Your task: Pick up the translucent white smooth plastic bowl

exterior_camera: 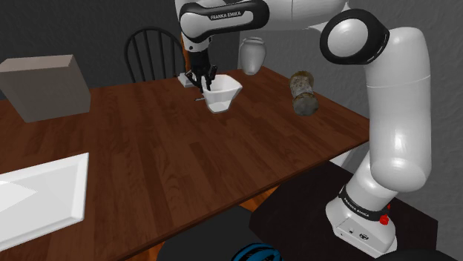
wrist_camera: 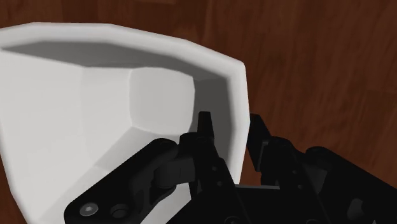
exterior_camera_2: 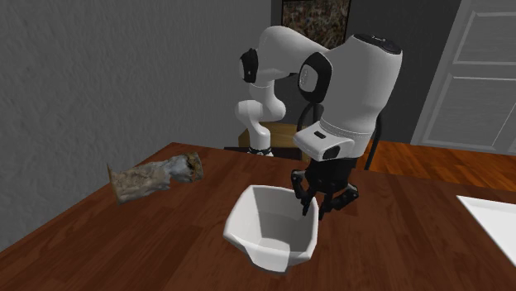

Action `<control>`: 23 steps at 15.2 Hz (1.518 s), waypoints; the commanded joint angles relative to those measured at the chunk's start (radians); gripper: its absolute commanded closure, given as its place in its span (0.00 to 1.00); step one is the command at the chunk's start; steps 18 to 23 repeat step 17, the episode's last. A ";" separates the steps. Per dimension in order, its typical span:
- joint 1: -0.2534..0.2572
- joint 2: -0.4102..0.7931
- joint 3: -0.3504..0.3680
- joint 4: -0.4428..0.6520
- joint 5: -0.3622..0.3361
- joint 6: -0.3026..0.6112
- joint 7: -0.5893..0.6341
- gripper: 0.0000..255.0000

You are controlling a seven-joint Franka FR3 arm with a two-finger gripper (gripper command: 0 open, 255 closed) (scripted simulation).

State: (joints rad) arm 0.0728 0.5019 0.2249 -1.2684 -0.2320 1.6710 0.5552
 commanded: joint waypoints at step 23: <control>0.032 0.057 -0.004 0.295 -0.008 -0.236 -0.032 1.00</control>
